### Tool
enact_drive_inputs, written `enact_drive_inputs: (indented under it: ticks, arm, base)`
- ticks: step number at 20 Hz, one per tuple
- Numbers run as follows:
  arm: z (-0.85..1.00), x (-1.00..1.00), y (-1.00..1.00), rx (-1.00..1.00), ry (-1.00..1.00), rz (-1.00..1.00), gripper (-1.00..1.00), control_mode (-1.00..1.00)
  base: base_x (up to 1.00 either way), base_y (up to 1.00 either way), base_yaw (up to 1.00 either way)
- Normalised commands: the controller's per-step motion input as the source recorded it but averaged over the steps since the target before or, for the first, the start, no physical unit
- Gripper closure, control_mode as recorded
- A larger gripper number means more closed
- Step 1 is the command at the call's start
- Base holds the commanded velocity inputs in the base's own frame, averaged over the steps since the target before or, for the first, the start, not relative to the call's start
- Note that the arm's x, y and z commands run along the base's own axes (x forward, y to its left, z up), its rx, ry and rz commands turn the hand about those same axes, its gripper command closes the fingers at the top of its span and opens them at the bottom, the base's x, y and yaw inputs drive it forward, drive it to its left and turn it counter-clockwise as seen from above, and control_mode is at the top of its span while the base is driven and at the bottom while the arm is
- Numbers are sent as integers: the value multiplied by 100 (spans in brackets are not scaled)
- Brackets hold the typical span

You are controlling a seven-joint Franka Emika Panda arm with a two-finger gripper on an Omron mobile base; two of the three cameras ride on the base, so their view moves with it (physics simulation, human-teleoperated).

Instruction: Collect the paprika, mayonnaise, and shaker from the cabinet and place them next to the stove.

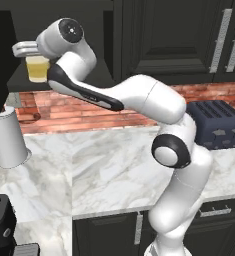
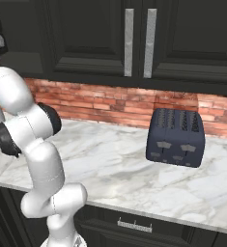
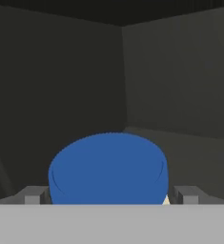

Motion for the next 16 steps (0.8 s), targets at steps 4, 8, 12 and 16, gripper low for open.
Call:
enact_drive_inputs:
  ticks: [4,8,12,16]
  arm:
    - [0,-89,-78,13,-9,2,100,-100]
    - [-1,-95,-88,14,-8,3,100,-100]
    - [0,-88,-83,11,-4,3,100,-100]
    - [10,-72,-68,5,0,4,100,-100]
  base:
    - [0,0,0]
    - [0,0,0]
    - [0,0,0]
    - [0,0,0]
